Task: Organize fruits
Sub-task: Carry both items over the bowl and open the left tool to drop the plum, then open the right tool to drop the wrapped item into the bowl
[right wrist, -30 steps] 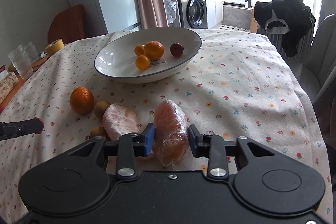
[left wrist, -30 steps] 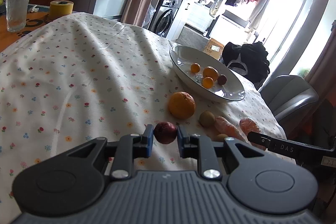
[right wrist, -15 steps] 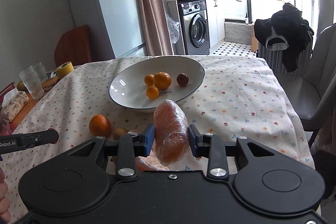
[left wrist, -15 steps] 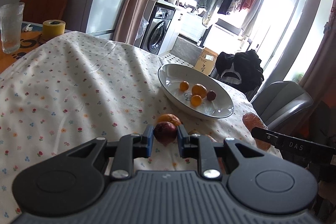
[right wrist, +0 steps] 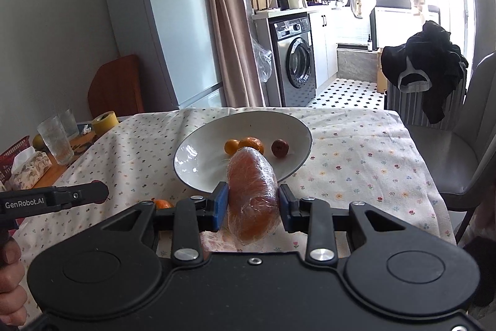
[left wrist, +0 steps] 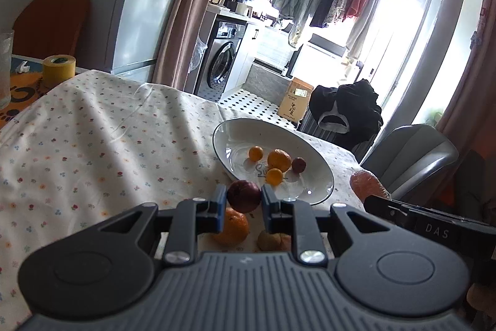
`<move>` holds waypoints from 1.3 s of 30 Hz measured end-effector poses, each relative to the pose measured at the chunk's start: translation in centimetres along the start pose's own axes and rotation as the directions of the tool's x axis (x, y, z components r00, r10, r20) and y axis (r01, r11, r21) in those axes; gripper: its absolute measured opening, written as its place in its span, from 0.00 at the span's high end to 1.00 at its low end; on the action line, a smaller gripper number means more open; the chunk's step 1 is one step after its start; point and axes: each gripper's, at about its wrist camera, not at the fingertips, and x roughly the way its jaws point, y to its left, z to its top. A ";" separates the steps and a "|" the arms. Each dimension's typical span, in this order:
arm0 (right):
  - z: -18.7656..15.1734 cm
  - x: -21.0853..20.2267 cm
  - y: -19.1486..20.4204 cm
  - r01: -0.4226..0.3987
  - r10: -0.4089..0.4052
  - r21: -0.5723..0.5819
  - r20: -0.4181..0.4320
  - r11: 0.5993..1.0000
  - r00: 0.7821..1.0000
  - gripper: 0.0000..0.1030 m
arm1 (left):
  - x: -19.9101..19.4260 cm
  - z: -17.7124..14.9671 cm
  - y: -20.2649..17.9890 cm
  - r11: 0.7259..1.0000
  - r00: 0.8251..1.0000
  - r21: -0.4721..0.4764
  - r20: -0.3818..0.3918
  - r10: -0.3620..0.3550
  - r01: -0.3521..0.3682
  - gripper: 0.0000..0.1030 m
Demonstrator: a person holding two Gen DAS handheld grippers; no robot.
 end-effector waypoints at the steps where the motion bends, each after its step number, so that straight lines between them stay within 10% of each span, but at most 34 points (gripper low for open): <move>1: 0.1 0.1 0.0 0.000 0.000 0.000 0.002 1.000 1.000 0.68 | 0.2 0.1 -0.1 1.000 1.000 0.002 -0.001 0.000 0.000 0.79; 29: 2.1 2.4 -3.8 0.004 -0.007 0.087 0.028 0.996 1.000 0.68 | 10.0 2.8 -3.2 1.000 0.993 0.017 -0.115 0.000 0.002 0.79; 34: 2.4 3.4 -3.9 -0.001 -0.001 0.085 0.015 0.996 1.000 0.68 | 10.0 3.5 -2.8 0.999 0.995 -0.041 -0.097 -0.015 0.011 0.54; 39: 3.0 4.5 -3.5 -0.009 0.009 0.076 0.010 0.997 1.000 0.68 | 8.5 3.6 -1.8 0.999 0.996 -0.027 -0.083 0.027 -0.029 0.53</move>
